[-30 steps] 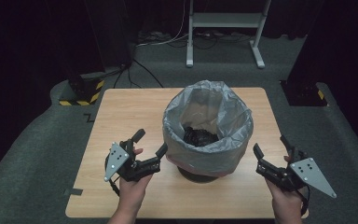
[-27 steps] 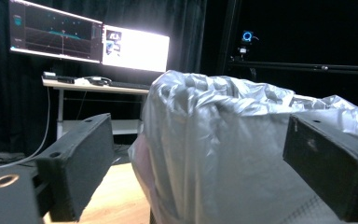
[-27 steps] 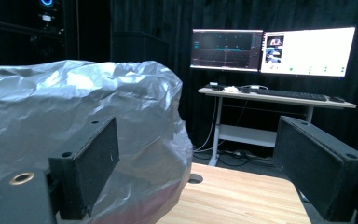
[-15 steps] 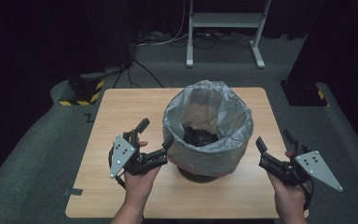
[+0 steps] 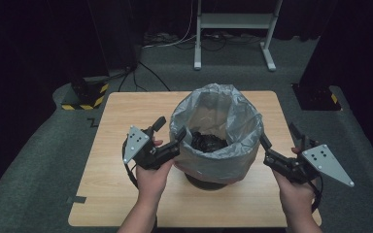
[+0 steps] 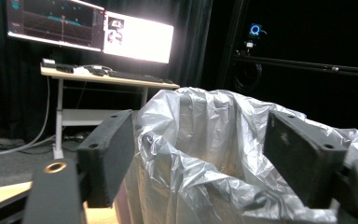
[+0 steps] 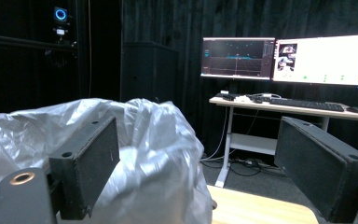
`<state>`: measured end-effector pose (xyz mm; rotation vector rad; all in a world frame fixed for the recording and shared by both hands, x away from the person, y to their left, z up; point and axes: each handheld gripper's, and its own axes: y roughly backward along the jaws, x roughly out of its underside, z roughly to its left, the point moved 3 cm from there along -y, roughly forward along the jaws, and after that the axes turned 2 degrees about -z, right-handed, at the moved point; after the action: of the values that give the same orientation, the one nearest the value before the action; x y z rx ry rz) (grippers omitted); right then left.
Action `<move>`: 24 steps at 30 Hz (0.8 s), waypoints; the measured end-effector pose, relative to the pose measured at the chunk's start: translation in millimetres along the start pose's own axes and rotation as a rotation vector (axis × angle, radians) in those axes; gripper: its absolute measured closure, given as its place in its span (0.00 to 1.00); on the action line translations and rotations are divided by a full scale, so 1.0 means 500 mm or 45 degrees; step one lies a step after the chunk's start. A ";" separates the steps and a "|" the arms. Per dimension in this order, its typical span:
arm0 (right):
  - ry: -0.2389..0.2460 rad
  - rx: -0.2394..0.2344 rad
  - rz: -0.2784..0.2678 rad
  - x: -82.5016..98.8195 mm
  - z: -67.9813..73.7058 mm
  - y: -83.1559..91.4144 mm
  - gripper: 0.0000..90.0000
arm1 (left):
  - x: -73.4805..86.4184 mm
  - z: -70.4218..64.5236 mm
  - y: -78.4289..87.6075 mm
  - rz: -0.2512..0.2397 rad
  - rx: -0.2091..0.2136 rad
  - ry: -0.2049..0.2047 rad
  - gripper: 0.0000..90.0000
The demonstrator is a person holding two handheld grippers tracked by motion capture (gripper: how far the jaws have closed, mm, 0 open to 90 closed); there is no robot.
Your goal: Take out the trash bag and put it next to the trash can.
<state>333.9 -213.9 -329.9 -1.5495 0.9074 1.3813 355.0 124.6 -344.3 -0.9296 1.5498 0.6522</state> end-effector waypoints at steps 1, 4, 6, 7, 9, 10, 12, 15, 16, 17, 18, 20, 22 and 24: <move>0.006 0.000 -0.001 -0.005 0.003 -0.004 0.16 | -0.001 0.001 -0.002 0.007 -0.009 0.002 0.32; 0.023 0.000 0.011 -0.019 0.012 -0.020 0.25 | -0.001 0.007 -0.007 0.026 0.004 0.045 0.42; 0.044 0.024 0.065 -0.023 0.023 -0.042 0.39 | 0.000 0.007 -0.011 0.040 -0.007 0.042 0.51; 0.044 0.024 0.065 -0.023 0.023 -0.042 0.39 | 0.000 0.007 -0.011 0.040 -0.007 0.042 0.55; 0.046 0.047 0.116 -0.022 0.028 -0.058 0.48 | 0.000 0.011 -0.010 0.044 -0.024 0.039 0.59; 0.043 0.056 0.136 -0.021 0.029 -0.066 0.51 | 0.000 0.013 -0.009 0.045 -0.040 0.042 0.64; 0.025 0.078 0.189 -0.015 0.029 -0.078 0.59 | 0.001 0.017 -0.006 0.053 -0.042 0.033 0.72; -0.005 0.092 0.260 -0.005 0.030 -0.088 0.68 | -0.002 0.014 -0.005 0.049 -0.070 0.006 0.78; -0.014 0.092 0.271 -0.003 0.030 -0.089 0.70 | -0.002 0.014 -0.005 0.046 -0.074 0.007 0.79; -0.020 0.095 0.278 -0.001 0.031 -0.089 0.70 | -0.001 0.014 -0.004 0.044 -0.076 0.011 0.81; -0.020 0.102 0.282 0.000 0.033 -0.091 0.70 | -0.001 0.014 -0.003 0.041 -0.082 0.007 0.82; -0.022 0.104 0.287 0.001 0.034 -0.091 0.71 | -0.002 0.013 -0.003 0.036 -0.089 0.002 0.84; -0.022 0.109 0.305 0.002 0.035 -0.092 0.77 | -0.003 0.011 -0.002 0.037 -0.083 -0.011 0.91; -0.018 0.110 0.310 0.002 0.037 -0.093 0.80 | -0.004 0.007 -0.003 0.040 -0.079 -0.023 0.93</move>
<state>369.7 -179.4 -325.7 -1.3971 1.1619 1.4986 358.3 126.9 -342.9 -0.9448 1.5383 0.7329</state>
